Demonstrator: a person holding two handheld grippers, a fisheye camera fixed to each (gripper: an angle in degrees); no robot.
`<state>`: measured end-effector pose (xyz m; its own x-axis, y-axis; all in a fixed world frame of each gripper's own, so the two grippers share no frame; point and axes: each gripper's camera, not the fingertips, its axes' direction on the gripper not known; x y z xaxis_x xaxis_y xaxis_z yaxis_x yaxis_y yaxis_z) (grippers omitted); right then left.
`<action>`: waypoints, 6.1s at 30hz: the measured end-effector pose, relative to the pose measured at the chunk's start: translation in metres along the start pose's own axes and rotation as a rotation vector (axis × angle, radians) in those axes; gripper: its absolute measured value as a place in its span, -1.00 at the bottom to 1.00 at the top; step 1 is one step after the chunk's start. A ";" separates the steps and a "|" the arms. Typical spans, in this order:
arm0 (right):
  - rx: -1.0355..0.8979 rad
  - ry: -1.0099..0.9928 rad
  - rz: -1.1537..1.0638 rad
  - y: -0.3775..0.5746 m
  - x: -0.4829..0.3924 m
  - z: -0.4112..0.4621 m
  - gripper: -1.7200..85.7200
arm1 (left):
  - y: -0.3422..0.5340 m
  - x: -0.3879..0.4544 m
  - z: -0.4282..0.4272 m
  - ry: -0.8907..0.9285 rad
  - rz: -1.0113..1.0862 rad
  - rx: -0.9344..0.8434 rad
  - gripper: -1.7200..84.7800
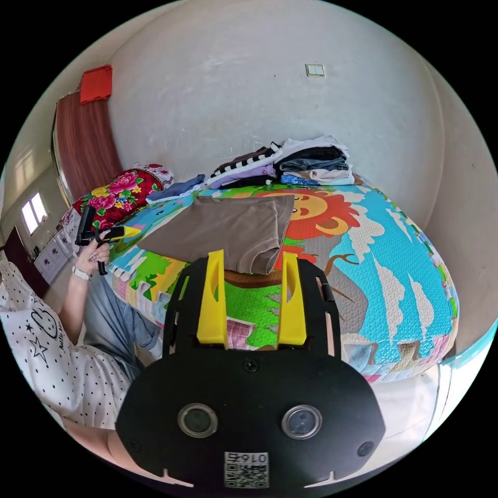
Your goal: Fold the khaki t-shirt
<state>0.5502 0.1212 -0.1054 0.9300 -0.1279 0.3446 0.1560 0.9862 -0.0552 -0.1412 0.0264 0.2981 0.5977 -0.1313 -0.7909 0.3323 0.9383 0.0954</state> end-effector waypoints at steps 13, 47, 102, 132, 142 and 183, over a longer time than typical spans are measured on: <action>-0.103 -0.002 -0.034 0.038 -0.004 -0.004 -0.68 | 0.052 -0.010 0.013 -0.083 -0.068 -0.038 -0.80; -0.088 0.027 -0.084 0.051 -0.049 0.030 -0.93 | 0.164 -0.009 0.002 -0.068 0.006 -0.027 -0.98; -0.478 -0.643 -0.870 -0.401 -0.448 0.545 -0.96 | 0.340 -0.048 -0.073 0.105 0.167 0.052 -0.98; -0.404 -0.522 -0.787 -0.447 -0.446 0.636 -0.96 | 0.326 -0.080 -0.099 0.098 -0.024 0.128 -0.98; -0.480 -0.435 -0.978 -0.399 -0.461 0.636 -0.97 | 0.250 -0.036 -0.054 0.054 0.117 0.000 -0.98; -0.378 -0.357 -0.386 -0.259 -0.120 0.415 -0.91 | -0.083 -0.093 0.002 -0.262 0.206 -0.201 -0.98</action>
<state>0.2601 -0.0750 0.2568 0.6261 -0.3589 0.6922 0.6238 0.7632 -0.1685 -0.2232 -0.0398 0.3646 0.8119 0.0134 -0.5836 0.0520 0.9941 0.0952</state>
